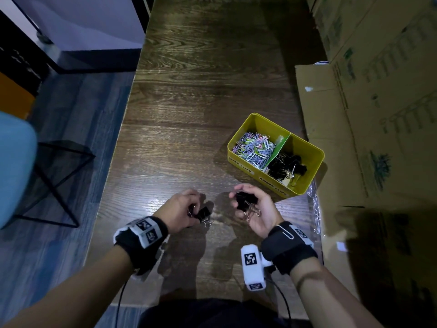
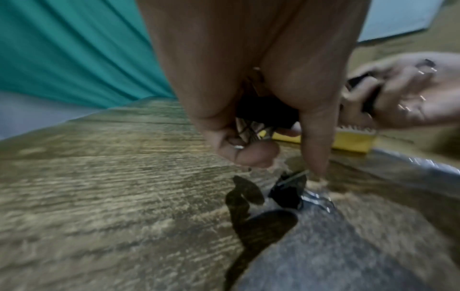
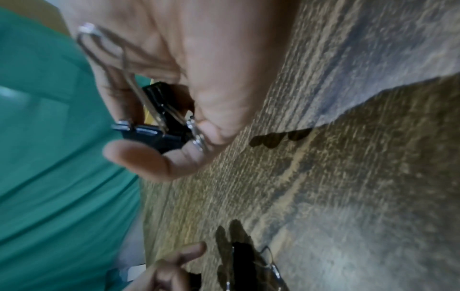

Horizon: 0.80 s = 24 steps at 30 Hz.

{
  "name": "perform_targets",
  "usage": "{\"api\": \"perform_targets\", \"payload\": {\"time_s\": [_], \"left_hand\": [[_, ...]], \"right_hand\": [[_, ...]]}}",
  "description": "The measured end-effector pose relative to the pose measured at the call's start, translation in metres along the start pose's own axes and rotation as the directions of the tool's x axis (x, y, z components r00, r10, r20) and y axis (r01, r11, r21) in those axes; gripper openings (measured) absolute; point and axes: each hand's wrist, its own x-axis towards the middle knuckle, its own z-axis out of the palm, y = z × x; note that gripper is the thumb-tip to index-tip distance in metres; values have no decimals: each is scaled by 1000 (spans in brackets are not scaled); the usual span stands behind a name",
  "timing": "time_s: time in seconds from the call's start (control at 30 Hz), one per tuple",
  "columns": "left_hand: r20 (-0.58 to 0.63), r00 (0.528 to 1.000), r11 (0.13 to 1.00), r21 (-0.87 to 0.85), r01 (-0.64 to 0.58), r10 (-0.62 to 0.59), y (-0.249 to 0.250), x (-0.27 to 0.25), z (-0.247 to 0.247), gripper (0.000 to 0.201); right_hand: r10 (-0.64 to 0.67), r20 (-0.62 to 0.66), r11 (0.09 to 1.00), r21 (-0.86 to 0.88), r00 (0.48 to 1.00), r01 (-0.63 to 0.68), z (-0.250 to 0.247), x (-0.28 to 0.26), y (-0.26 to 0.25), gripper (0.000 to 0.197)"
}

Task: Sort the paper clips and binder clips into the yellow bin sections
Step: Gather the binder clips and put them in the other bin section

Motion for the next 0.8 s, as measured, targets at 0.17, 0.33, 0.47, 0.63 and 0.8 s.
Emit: {"api": "perform_targets", "payload": {"time_s": [0.17, 0.33, 0.47, 0.63, 0.8], "left_hand": [[-5, 1000, 974, 225, 12, -11, 6, 5, 28, 49], [-27, 999, 966, 255, -27, 35, 4, 12, 40, 35], [-56, 967, 923, -317, 218, -247, 7, 17, 26, 13], [192, 916, 303, -903, 306, -351, 40, 25, -8, 14], [182, 964, 199, -955, 220, -192, 106, 56, -36, 15]], "right_hand": [[54, 93, 994, 88, 994, -62, -1, 0, -5, 34], [4, 136, 993, 115, 991, -19, 2, -2, -20, 38], [-97, 106, 982, 174, 990, 78, 4, -12, -43, 24], [-256, 21, 943, 225, 966, 245, -5, -32, -79, 22], [-339, -183, 895, 241, 923, 376, -22, -42, -111, 33]]}}
